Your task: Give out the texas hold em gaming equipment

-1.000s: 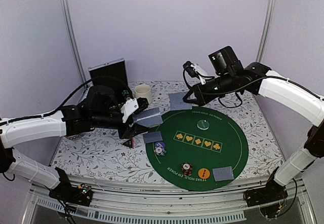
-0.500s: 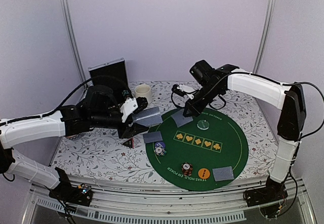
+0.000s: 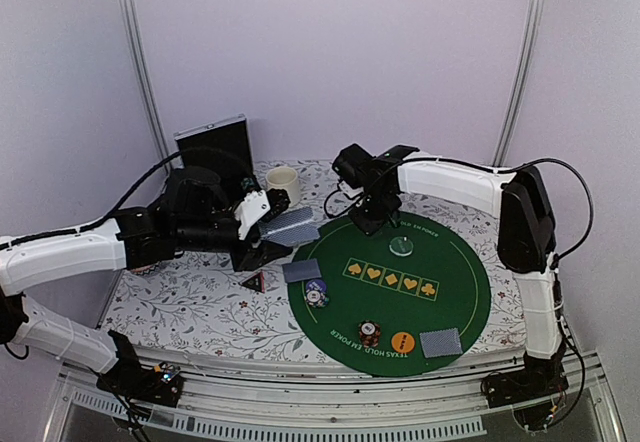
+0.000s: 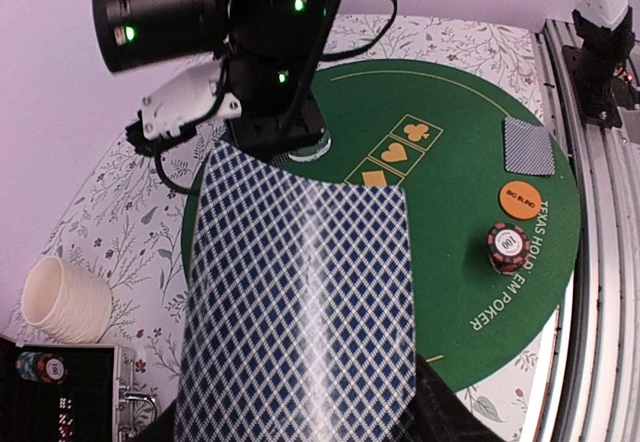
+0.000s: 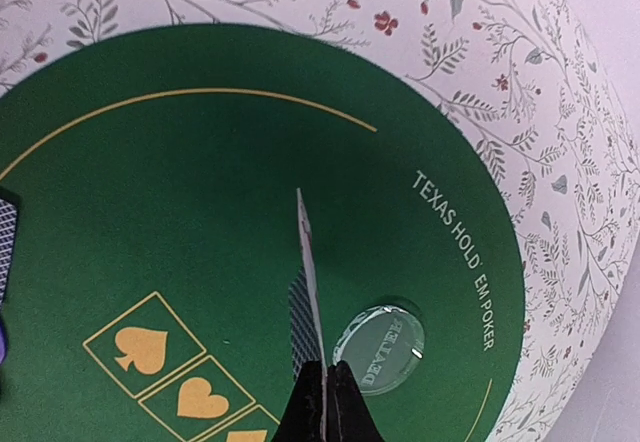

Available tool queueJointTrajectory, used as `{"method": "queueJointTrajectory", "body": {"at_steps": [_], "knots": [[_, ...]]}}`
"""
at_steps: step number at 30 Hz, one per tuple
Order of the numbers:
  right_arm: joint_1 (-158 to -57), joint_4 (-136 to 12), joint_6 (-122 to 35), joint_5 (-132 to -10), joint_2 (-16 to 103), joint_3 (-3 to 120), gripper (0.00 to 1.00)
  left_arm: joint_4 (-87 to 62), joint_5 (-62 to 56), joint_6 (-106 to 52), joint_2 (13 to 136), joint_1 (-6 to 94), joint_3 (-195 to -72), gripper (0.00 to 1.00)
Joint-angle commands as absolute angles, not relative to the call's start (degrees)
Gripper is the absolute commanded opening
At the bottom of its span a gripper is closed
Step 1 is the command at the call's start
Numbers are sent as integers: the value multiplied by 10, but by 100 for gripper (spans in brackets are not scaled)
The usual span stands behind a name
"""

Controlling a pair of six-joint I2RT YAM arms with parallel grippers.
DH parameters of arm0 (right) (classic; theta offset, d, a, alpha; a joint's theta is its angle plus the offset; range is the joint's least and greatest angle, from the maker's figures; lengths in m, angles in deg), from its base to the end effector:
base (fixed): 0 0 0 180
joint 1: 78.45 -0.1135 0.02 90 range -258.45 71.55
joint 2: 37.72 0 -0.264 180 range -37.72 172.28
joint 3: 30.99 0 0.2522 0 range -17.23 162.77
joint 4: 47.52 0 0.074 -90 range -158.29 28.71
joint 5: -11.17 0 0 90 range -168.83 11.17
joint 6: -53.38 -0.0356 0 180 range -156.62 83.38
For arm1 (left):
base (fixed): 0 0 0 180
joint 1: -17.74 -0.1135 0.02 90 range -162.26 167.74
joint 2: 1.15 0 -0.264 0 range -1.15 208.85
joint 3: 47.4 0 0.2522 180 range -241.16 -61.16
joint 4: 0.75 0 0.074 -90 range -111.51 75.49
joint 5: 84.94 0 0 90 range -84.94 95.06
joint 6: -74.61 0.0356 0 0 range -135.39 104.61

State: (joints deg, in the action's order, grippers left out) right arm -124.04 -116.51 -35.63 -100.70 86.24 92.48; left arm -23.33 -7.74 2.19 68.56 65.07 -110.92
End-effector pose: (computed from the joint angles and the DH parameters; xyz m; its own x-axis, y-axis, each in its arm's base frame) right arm 0.3294 0.3173 0.2301 -0.6454 -0.6818 -0.3445 -0.5828 0.7310 -0.3549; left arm 0.1802 -0.2072 0.2816 -0.0547 0.4939 -0.8678 0.9075 0.3871 0.1631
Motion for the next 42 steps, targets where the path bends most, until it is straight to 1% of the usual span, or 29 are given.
{"method": "queueJointTrajectory", "body": {"at_steps": [1,4,8,12,16,19,24,29,42], "knots": [[-1278,-1186,-394,-1064,936,953,2,-215,-73,26,667,647,-1109,52],[-1299,-1221,-398,-1023,999,977,2,-218,-73,26,668,648,-1111,52],[-1302,-1239,-435,-947,1018,972,2,-218,-72,26,665,648,-1110,52],[-1302,-1198,-453,-857,1005,953,2,-218,-73,28,663,646,-1111,52],[-1302,-1198,-454,-849,1007,959,2,-219,-73,27,663,647,-1110,52],[-1303,-1196,-462,-809,999,952,2,-219,-72,28,662,647,-1111,52],[-1304,-1174,-471,-754,944,908,2,-220,-72,29,660,646,-1110,52],[-1304,-1177,-464,-786,929,884,2,-219,-73,30,661,646,-1110,52],[-1301,-1131,-318,-886,947,863,3,-219,-73,31,661,646,-1109,52]]}}
